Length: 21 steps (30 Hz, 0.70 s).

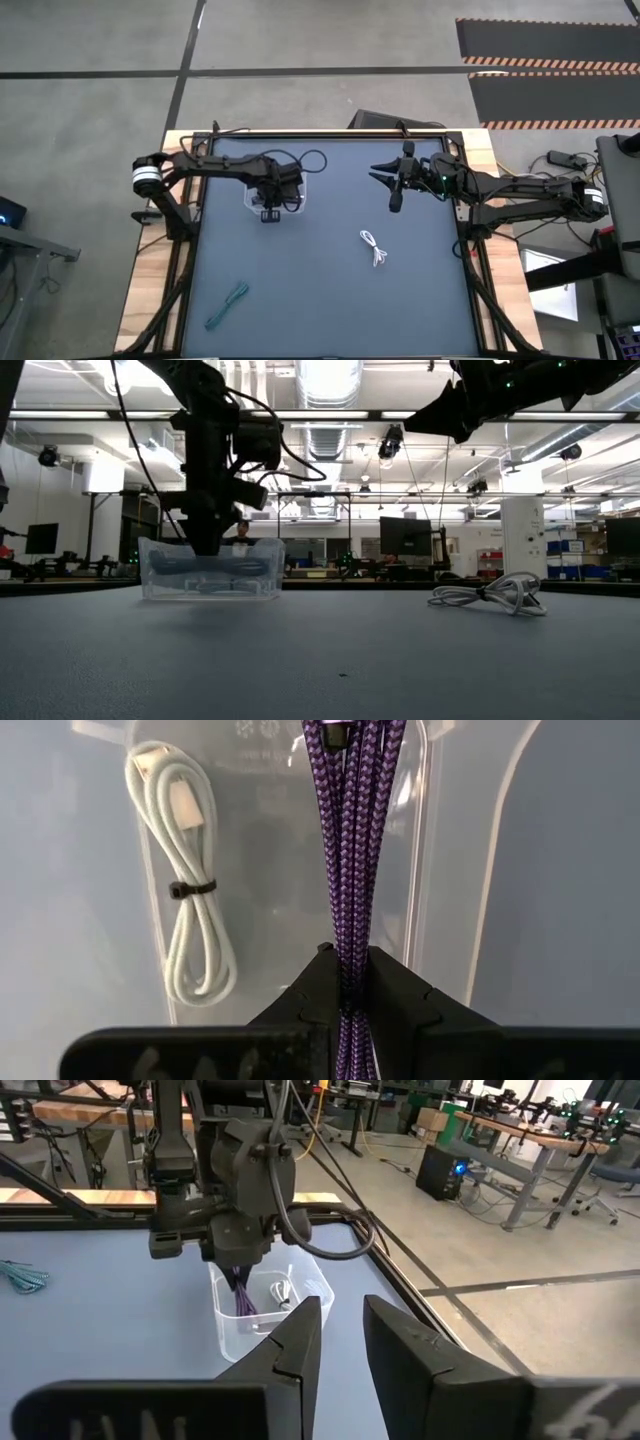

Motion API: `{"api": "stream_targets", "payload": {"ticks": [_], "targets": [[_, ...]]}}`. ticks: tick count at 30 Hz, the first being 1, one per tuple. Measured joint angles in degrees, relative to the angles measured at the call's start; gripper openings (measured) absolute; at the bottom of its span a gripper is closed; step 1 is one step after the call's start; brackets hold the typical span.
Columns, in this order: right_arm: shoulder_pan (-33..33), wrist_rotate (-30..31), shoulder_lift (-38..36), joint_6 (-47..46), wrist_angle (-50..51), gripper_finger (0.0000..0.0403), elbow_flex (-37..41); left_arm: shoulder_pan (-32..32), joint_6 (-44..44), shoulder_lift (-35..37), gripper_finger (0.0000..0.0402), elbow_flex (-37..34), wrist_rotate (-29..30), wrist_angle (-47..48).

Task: Pick and place USB-C Cables
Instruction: Put the purple charger cable into the bin

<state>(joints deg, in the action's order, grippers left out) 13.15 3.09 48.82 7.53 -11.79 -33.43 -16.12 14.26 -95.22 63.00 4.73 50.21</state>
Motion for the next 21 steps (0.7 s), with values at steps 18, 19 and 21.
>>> {"api": "stream_targets", "payload": {"ticks": [18, 19, 21], "targets": [[0.0, 0.0, 0.0, 1.1, -0.8, 0.0069, 0.0, 0.0, -0.2, 0.0, 0.0018, -1.2, 0.0, -1.8], [0.0, 0.0, 0.0, 1.4, -1.0, 0.0068, 0.0, 0.0, -0.2, 0.0, 0.0018, -1.3, 0.0, -1.8], [0.0, 0.0, 0.0, 1.8, -1.1, 0.0068, 0.0, 0.0, -0.2, 0.0, 0.0018, -1.3, 0.0, -1.8]]}}
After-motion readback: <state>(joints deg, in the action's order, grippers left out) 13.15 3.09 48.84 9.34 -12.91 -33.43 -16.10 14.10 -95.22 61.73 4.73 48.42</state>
